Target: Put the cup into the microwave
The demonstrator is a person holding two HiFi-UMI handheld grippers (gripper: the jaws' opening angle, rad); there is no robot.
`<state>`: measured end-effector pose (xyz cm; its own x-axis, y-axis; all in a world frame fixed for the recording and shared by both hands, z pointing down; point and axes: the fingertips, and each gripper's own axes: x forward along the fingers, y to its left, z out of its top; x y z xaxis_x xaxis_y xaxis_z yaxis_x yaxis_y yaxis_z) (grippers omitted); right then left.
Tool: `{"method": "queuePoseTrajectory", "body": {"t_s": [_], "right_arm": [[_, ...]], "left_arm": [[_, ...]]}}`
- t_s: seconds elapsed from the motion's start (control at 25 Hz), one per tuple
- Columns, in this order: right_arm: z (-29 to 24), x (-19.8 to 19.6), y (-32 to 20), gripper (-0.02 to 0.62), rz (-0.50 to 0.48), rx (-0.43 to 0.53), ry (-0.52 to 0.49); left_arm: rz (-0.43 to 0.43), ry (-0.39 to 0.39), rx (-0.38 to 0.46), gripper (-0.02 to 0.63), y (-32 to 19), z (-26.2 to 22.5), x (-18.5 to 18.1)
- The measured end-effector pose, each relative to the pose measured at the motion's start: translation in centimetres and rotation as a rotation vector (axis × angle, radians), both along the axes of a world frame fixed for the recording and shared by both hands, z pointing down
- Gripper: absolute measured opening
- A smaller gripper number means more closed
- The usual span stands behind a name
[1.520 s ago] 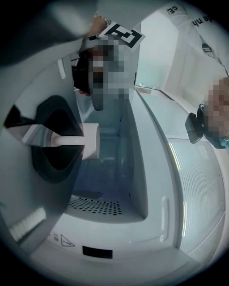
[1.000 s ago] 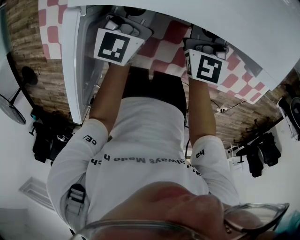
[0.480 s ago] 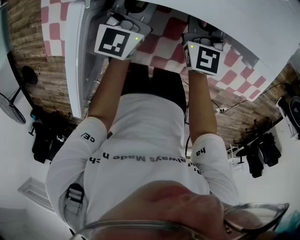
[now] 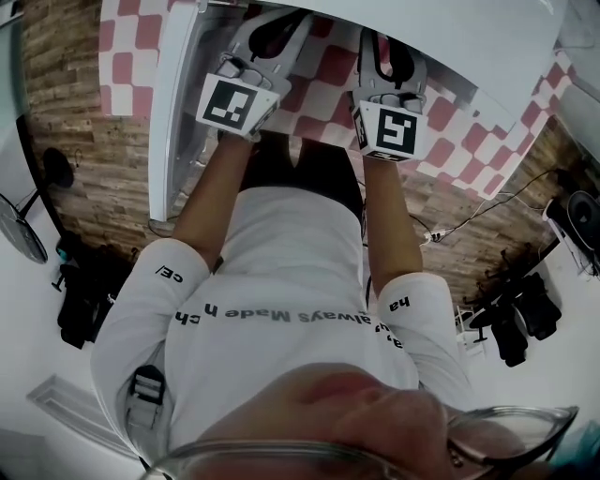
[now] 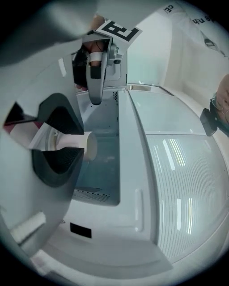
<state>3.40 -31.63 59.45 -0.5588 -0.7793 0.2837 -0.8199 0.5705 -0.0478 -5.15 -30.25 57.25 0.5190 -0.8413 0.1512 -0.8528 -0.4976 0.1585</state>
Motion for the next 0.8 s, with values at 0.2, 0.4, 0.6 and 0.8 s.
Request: {"method": "queuePoseTrajectory", "body": {"t_s": [0.2,0.4,0.6,0.8], "right_arm": [[-2.6,0.7,2.2,0.078,-0.01,-0.004,0.003],[-5.9,1.6,3.9,0.066,-0.024,0.011,-0.002],[-10.3,1.8,6.0,0.058,-0.062,0.041,0.0],[-13.9,2.4,7.4,0.058,-0.07,0.045,0.003]], "left_arm": [[0.027,-0.004,-0.01,0.003,2.2,-2.5,0.4],[0.042,-0.039,0.01,0.003,3.9,-5.2,0.5],[0.055,-0.031,0.027,0.003,5.3,-9.6,1.1],[0.108,-0.047,0.042,0.003,6.7,-12.5,2.4]]}}
